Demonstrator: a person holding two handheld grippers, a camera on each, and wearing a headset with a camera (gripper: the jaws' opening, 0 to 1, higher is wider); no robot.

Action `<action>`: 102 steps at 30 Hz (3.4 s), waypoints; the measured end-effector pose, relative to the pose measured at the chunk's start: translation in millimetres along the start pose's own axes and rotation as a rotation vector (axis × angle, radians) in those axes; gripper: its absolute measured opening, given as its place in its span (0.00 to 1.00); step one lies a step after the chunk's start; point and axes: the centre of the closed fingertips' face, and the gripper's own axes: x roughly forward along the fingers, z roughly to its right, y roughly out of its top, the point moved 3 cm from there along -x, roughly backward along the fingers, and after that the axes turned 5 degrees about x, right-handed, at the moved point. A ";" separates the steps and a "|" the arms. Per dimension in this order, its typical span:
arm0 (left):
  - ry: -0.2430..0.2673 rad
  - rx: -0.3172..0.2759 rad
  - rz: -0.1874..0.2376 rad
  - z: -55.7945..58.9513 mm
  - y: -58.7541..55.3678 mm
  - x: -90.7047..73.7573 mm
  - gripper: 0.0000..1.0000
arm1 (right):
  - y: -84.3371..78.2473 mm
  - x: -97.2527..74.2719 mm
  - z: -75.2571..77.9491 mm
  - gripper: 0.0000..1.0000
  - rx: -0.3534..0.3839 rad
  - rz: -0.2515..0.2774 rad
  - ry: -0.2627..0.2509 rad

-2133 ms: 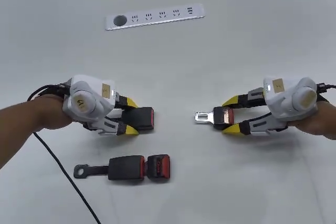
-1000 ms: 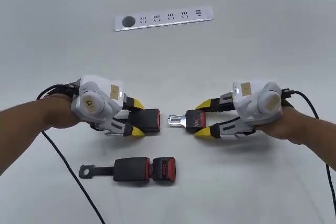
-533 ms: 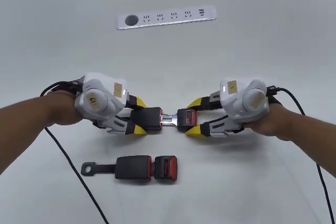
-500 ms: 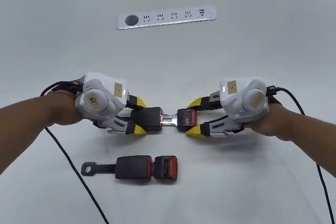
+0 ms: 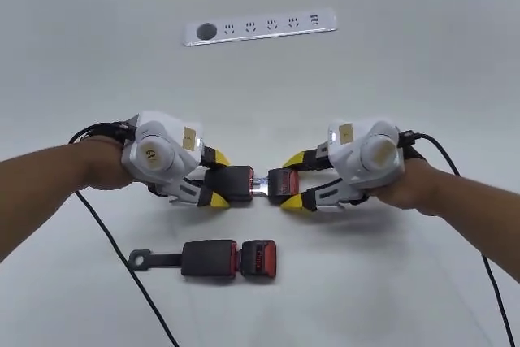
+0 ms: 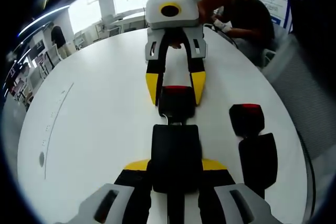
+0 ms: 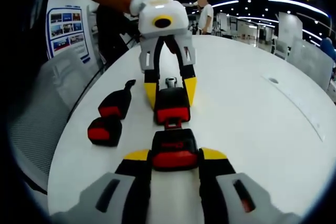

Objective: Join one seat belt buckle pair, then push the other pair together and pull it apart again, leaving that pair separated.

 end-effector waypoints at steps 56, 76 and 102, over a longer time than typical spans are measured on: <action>0.000 -0.010 -0.019 -0.8 -4.0 2.4 0.36 | 17.4 21.8 -1.9 0.36 0.023 -0.047 -0.098; 0.007 -0.020 -0.007 0.1 -3.6 2.0 0.37 | 6.7 7.5 -1.3 0.37 0.030 -0.059 -0.098; 0.003 -0.020 -0.011 0.7 -3.7 1.5 0.37 | -28.0 -43.7 5.9 0.37 0.043 -0.081 -0.128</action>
